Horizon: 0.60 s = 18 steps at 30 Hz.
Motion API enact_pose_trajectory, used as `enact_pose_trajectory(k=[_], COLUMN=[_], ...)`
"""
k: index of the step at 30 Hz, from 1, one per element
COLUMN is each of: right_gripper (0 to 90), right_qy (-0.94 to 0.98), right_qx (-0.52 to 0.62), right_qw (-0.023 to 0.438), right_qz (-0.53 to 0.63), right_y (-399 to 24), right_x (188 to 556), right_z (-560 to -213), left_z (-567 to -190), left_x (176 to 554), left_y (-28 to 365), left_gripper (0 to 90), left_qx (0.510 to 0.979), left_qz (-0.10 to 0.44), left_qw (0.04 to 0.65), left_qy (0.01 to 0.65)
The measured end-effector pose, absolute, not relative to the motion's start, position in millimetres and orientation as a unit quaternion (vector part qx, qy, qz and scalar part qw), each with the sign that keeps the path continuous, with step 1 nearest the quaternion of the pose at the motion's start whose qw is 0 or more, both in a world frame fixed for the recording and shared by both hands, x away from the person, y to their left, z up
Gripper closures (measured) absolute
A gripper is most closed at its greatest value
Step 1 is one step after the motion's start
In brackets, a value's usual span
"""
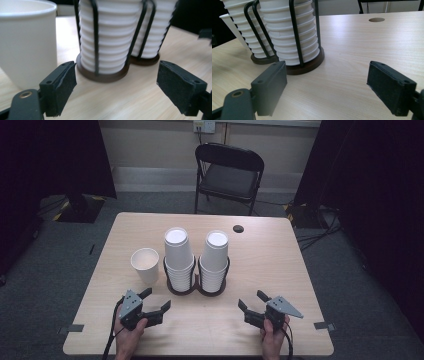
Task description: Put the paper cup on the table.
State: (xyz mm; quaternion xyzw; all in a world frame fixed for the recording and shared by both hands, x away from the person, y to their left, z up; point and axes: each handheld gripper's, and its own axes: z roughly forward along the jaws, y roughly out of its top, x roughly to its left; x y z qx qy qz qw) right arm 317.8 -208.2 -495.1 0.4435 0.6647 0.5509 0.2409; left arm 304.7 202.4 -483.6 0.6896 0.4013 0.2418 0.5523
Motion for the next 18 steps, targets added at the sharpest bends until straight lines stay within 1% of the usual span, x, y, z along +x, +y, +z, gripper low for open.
enact_pose_trajectory(k=[2, 6, 9, 15, 18], right_gripper=[15.7, 15.6, 15.6, 15.5, 15.4], right_qy=[0.666, 0.669, 0.669, 0.668, 0.671], right_qx=[0.443, 0.441, 0.442, 0.441, 0.441], right_qw=[0.243, 0.244, 0.244, 0.238, 0.239], right_qz=[0.549, 0.546, 0.545, 0.550, 0.546], right_y=[-207.8, -206.8, -206.9, -208.1, -207.2], right_x=[317.6, 317.5, 317.5, 318.0, 318.5], right_z=[-495.0, -494.9, -494.8, -495.2, -495.0], left_z=[-484.0, -487.0, -490.5, -495.5, -496.0], left_x=[301.8, 303.1, 306.5, 305.7, 302.5], left_y=[195.5, 183.3, 176.3, 172.3, 173.4], left_gripper=[16.7, 17.0, 16.8, 15.7, 15.7], left_qx=[0.686, 0.686, 0.692, 0.698, 0.690], left_qz=[0.247, 0.238, 0.243, 0.252, 0.264], left_qw=[0.554, 0.560, 0.553, 0.544, 0.552], left_qy=[0.402, 0.398, 0.396, 0.391, 0.386])
